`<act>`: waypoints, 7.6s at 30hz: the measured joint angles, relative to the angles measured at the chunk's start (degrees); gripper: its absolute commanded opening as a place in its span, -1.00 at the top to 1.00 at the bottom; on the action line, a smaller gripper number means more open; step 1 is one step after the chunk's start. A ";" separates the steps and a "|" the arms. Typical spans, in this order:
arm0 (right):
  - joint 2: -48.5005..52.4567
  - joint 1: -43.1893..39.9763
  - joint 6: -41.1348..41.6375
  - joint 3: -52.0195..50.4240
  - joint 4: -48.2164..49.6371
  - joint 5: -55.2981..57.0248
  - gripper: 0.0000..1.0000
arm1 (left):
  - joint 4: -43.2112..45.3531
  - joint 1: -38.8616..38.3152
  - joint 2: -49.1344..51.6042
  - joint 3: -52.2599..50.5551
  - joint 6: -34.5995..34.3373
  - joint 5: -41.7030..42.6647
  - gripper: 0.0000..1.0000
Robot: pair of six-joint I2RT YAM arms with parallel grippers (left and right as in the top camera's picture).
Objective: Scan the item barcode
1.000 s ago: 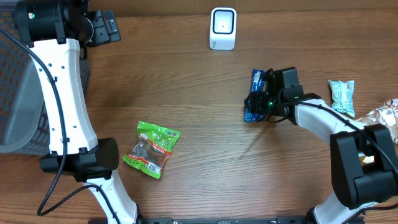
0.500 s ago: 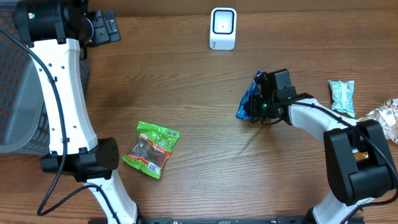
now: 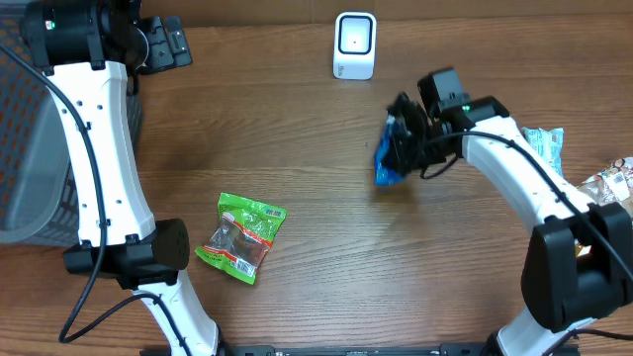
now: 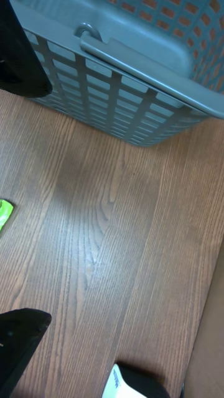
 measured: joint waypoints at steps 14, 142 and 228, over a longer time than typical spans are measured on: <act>-2.69 0.94 -25.18 22.10 -13.35 -6.01 0.92 | 0.00 0.00 0.00 0.00 0.00 0.02 -0.99; 8.20 9.25 -18.27 21.42 36.37 70.93 0.93 | -0.02 0.00 0.00 0.00 0.00 0.09 -0.99; 24.30 27.89 41.40 18.73 3.43 2.56 -0.06 | 0.00 0.00 0.00 0.00 0.00 0.02 -1.00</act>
